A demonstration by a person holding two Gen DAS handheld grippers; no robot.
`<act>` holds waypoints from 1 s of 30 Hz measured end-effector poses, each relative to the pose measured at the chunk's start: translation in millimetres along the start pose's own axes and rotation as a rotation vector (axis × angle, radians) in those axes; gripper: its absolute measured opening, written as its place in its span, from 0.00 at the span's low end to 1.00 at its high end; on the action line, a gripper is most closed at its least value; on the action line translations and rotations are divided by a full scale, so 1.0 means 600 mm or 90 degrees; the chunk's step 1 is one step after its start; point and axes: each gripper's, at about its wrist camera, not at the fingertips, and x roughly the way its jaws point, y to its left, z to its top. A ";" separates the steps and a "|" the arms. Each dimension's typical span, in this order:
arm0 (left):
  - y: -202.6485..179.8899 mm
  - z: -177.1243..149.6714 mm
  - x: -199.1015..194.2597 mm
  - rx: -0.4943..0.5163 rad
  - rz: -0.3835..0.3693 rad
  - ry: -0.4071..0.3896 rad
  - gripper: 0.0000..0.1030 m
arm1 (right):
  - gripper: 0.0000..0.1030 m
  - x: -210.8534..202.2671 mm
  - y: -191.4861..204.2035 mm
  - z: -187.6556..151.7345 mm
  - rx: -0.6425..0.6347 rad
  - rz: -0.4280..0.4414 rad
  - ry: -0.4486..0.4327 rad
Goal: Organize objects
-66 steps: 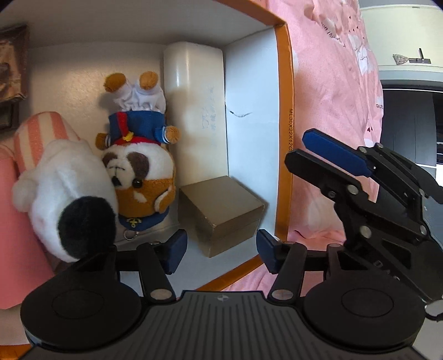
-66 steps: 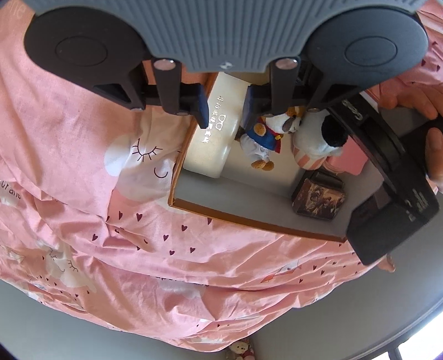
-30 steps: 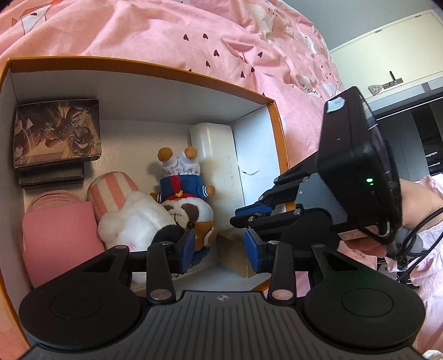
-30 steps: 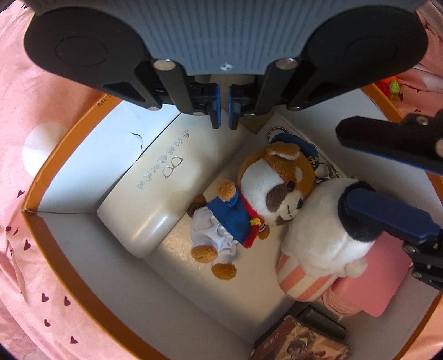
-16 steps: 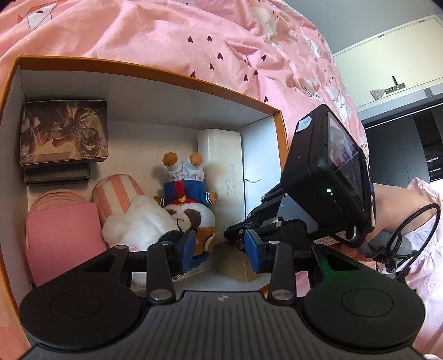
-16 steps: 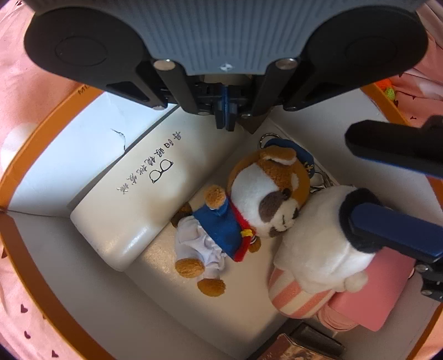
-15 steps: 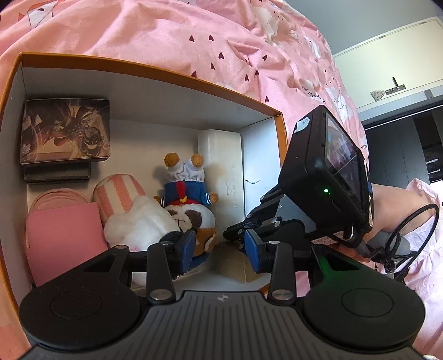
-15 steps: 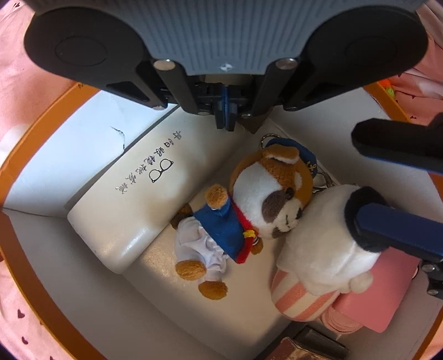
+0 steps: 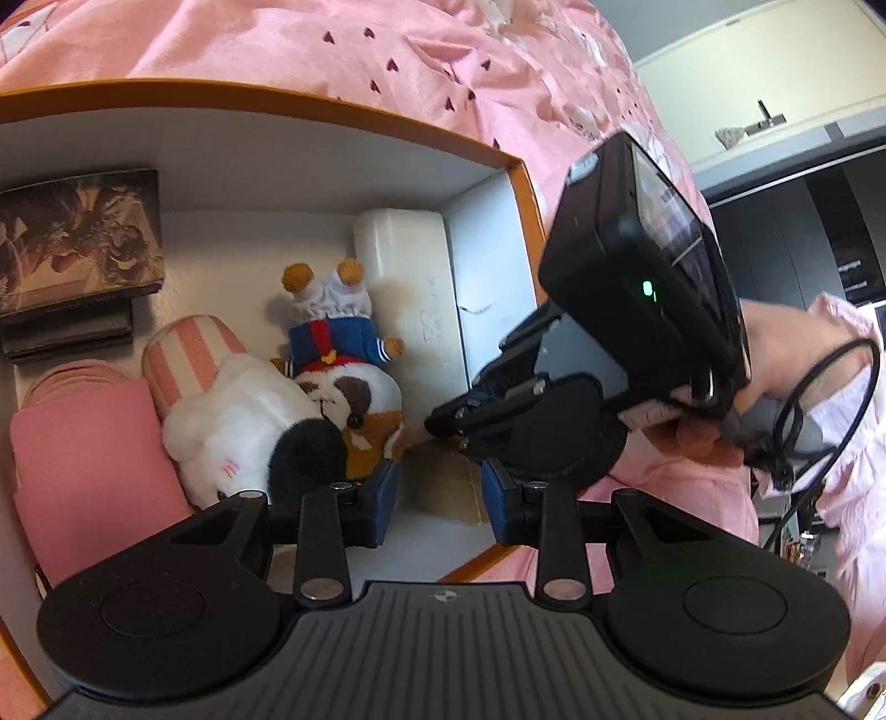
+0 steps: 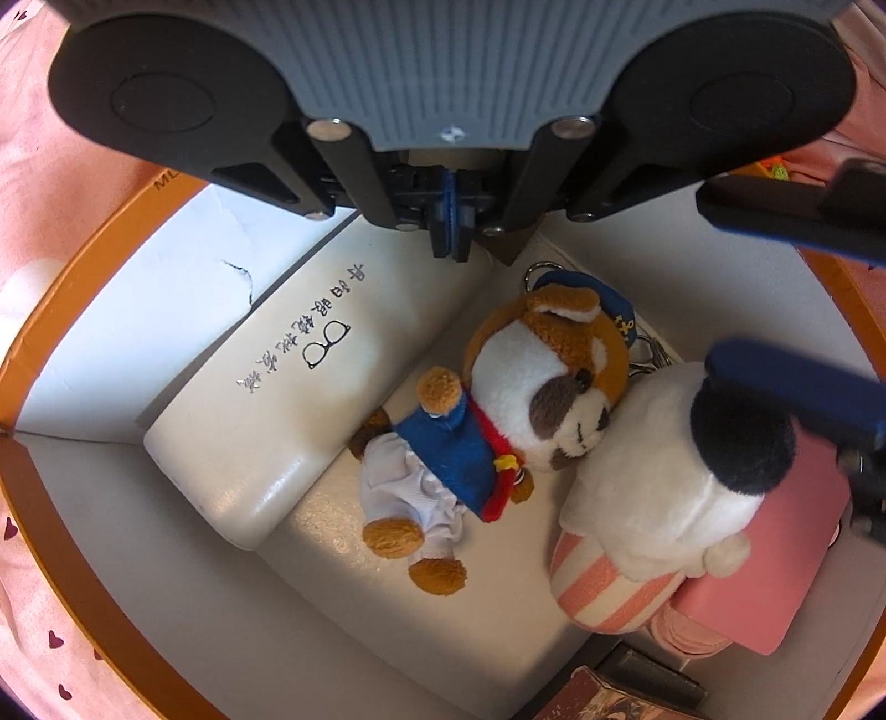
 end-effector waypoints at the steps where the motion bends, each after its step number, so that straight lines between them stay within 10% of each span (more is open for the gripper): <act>1: -0.003 -0.004 0.007 0.004 -0.011 0.010 0.36 | 0.00 0.000 -0.006 0.000 0.008 0.009 0.000; 30: -0.004 -0.016 0.102 -0.076 -0.025 0.062 0.21 | 0.00 -0.001 -0.039 -0.021 0.068 -0.016 -0.030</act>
